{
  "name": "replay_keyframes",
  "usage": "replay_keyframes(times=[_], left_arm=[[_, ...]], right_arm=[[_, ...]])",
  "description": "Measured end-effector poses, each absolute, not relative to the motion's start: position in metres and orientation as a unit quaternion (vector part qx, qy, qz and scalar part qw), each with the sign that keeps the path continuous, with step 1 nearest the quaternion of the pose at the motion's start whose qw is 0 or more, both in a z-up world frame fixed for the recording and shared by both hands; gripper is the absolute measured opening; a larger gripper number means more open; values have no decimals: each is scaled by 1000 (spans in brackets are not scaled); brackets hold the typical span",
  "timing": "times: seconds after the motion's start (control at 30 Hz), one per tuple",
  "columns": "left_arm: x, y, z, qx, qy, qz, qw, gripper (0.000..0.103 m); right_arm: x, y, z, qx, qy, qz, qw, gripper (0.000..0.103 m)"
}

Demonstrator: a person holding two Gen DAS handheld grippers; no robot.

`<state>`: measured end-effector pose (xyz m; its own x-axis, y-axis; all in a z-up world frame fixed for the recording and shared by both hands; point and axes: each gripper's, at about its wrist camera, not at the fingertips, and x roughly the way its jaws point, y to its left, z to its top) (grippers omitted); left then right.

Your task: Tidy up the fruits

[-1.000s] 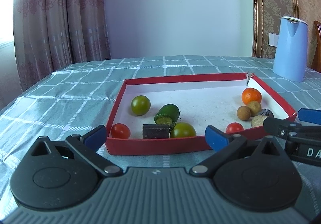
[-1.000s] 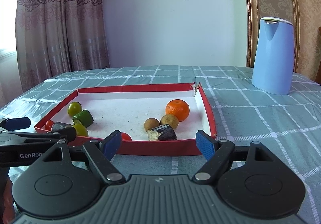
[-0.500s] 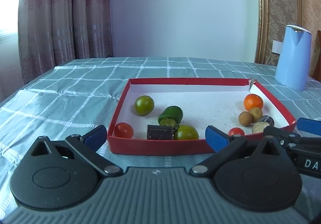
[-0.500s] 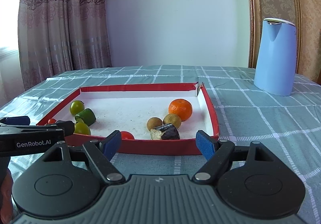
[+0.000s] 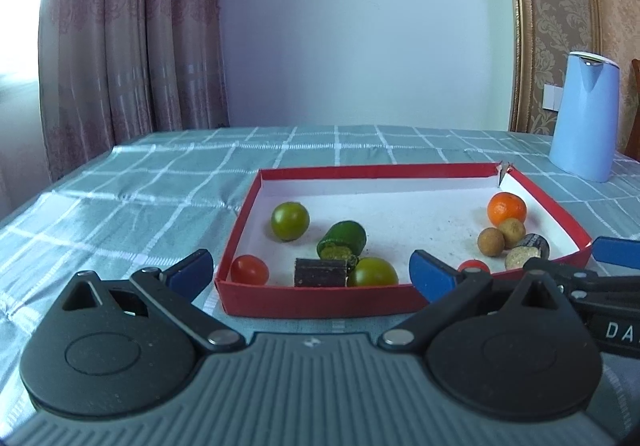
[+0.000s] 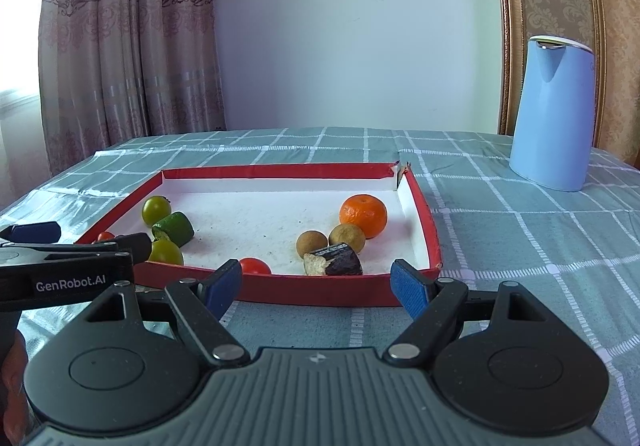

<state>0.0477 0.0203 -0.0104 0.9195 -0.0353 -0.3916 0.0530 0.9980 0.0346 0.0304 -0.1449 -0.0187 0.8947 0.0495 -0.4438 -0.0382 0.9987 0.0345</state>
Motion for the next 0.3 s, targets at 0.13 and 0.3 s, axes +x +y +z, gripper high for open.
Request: replay_keyframes(times=[0.13,0.3], left_arm=[[42,16,-10,45,181,-22,982,103],[40,17,-14,53,210,-21,976,103]], right_arm=[[28,-146,-18,18,230,31,973,81],[22,-147,-21,22,248,47,967,81]])
